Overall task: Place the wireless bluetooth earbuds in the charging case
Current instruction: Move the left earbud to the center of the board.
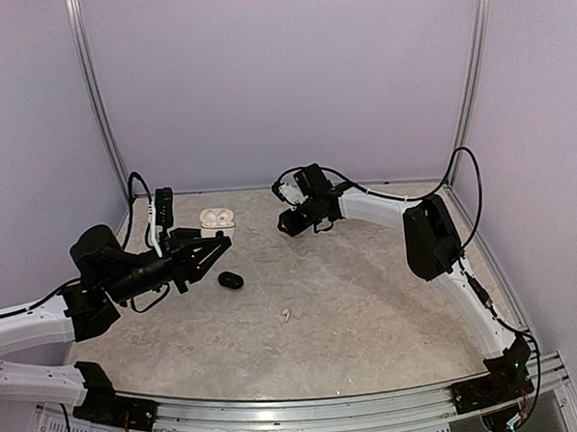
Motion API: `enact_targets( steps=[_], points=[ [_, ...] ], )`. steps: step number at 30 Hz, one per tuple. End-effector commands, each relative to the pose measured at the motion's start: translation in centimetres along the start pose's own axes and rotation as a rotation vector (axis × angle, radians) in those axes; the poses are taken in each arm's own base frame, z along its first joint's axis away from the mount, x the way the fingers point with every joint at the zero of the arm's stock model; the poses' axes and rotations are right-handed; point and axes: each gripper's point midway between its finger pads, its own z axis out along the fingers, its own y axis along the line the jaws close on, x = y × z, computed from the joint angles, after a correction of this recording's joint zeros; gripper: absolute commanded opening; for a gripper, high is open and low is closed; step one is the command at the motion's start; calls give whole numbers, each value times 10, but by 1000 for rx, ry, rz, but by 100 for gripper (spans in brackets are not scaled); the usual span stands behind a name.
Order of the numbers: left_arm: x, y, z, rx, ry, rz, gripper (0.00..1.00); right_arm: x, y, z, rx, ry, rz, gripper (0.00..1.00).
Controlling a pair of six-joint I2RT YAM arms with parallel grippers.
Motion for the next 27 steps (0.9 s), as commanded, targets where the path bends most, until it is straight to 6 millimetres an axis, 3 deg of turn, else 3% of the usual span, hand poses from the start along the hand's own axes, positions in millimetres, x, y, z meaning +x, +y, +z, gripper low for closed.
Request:
enact_targets(
  steps=[1, 6, 18, 23, 27],
  points=[
    [0, 2, -4, -10, -9, 8, 0, 11, -8, 11, 13, 21, 3, 42],
    [1, 3, -3, -10, -7, 10, 0, 21, -7, 16, 8, 44, 5, 39],
    [3, 4, -3, -12, -3, 11, 0, 45, 2, 17, -18, 119, -26, 16],
    [3, 3, -4, -10, -5, 10, 0, 60, 14, -1, -59, 167, -19, 12],
    [4, 2, -3, -5, -3, 11, 0, 75, 26, -31, -93, 203, 3, 11]
  ],
)
